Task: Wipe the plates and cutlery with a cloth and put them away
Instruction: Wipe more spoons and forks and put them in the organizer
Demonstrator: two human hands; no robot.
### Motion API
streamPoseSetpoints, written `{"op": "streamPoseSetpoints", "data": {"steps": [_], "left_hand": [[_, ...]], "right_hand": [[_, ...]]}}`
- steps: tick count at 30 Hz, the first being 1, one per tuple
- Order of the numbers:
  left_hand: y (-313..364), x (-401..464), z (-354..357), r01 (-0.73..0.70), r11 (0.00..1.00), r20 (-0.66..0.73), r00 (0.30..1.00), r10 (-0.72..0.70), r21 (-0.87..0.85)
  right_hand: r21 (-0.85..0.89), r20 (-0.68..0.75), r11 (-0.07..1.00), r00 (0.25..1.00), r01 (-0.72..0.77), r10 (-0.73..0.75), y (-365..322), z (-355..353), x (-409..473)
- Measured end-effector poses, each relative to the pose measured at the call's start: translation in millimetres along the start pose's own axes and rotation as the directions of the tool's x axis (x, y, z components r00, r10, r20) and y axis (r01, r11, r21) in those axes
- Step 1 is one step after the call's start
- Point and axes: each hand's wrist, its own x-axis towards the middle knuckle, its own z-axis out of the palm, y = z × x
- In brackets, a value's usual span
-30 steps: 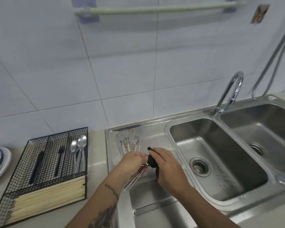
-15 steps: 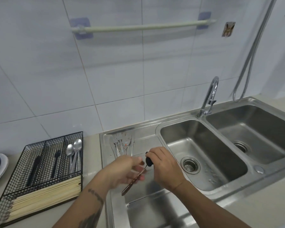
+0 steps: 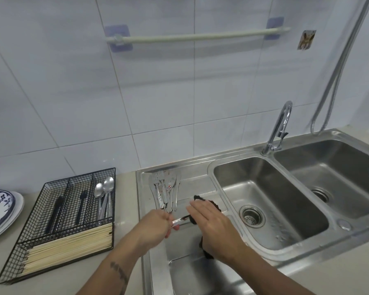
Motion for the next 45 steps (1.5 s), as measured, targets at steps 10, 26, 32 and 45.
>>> {"op": "streamPoseSetpoints", "data": {"steps": [10, 26, 32, 45], "left_hand": [[-3.3, 12.1, 7.0, 0.012, 0.999, -0.046, 0.999, -0.014, -0.042], [3.7, 6.7, 7.3, -0.041, 0.999, -0.079, 0.996, 0.04, -0.014], [-1.2, 10.6, 5.2, -0.03, 0.999, -0.1, 0.995, 0.027, -0.025], [1.9, 2.3, 12.4, -0.04, 0.976, 0.051, 0.997, 0.052, -0.216]], "right_hand": [[0.124, 0.023, 0.982, 0.99, -0.143, 0.141, -6.9, -0.7, 15.2], [-0.147, 0.066, 0.982, 0.989, -0.121, 0.132, 12.0, 2.1, 15.9], [-0.07, -0.006, 0.995, 0.998, -0.068, 0.068, 7.9, 8.3, 10.2], [-0.007, -0.019, 0.978, 0.978, -0.209, 0.209, 7.0, 16.0, 10.8]]}}
